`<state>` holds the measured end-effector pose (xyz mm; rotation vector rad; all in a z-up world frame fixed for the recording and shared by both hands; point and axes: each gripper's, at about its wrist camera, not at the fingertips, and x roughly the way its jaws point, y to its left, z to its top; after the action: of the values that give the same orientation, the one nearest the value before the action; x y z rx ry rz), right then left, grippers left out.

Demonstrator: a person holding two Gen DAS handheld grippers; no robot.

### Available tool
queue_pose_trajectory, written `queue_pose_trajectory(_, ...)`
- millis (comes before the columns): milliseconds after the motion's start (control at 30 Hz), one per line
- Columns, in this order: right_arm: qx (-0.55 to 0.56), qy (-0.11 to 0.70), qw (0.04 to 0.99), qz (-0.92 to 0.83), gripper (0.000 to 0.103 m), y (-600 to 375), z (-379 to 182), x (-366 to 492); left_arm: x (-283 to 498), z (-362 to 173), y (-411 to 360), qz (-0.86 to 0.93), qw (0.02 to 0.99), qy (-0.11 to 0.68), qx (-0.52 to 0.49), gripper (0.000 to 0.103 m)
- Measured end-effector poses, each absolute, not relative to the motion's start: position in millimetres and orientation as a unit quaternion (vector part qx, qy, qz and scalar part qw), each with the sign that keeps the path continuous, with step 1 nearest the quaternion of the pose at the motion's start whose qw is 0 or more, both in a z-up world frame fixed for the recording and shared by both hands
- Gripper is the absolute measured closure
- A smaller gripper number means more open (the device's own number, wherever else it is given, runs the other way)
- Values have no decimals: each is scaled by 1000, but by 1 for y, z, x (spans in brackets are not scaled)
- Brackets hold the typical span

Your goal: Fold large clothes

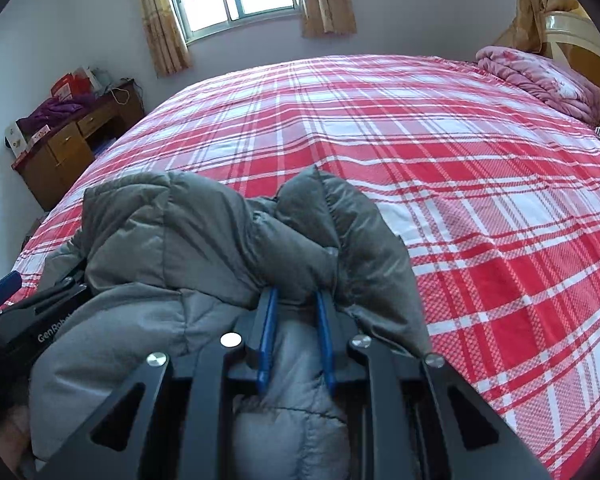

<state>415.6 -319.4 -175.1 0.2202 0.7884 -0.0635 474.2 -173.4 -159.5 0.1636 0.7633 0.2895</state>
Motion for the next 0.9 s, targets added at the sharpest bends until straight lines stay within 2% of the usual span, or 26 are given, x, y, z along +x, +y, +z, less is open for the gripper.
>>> queue_pose_trajectory(900,86,400,911,-39,80,-313,-181,423,483,-172,-166,123,905,404,62,1)
